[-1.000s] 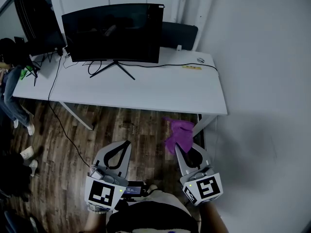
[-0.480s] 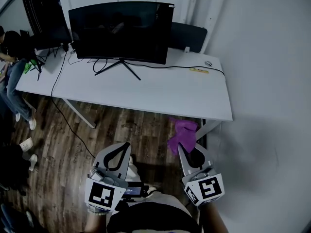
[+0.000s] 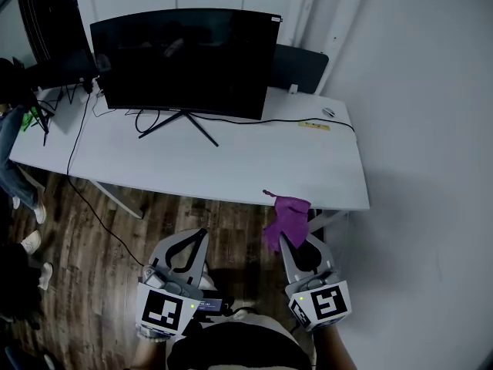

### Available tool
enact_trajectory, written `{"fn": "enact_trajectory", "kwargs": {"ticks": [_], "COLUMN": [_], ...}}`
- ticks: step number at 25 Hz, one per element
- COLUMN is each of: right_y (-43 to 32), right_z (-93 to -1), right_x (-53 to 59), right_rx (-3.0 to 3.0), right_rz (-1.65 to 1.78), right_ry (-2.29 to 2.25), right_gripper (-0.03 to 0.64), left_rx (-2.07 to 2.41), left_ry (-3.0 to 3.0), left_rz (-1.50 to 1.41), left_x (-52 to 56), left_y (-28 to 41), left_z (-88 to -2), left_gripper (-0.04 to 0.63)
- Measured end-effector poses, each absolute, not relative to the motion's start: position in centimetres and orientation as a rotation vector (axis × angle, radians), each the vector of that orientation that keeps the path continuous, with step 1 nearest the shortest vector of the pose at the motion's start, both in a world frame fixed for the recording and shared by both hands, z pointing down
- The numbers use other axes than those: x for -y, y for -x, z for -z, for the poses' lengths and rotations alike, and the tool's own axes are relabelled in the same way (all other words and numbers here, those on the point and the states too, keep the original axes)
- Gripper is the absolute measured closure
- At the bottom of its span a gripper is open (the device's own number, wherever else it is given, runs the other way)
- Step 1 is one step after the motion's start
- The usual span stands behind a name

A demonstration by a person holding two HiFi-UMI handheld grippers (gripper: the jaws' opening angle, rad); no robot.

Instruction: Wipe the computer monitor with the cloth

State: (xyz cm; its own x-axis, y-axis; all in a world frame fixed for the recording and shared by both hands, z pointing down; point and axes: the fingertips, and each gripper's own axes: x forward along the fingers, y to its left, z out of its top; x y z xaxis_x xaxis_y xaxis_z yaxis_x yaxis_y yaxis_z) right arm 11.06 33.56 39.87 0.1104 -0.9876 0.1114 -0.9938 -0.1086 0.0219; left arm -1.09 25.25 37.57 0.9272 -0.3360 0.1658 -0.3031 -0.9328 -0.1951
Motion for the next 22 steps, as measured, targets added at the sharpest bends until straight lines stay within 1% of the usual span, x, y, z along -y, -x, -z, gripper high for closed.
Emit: {"fn": "enact_trajectory", "kwargs": {"ticks": [12, 22], "right_y": [-12.0, -12.3], "right_z": [-37.0, -34.1], "right_x": [-20.9, -13.1], "right_rx": [1.963, 1.847], "right_rz": [-0.106, -0.033], "right_ry": [-2.37, -2.457], "right_gripper": [0.548, 0.549], "left_rx": [-0.376, -0.305], "left_ry": [2.916, 2.936], "left_rz": [0.259, 0.185], "left_x": [-11.9, -2.5], "left_y": [-0.5, -0.8], "left_z": [-35.1, -33.0], "left_gripper": [0.591, 0.591]}}
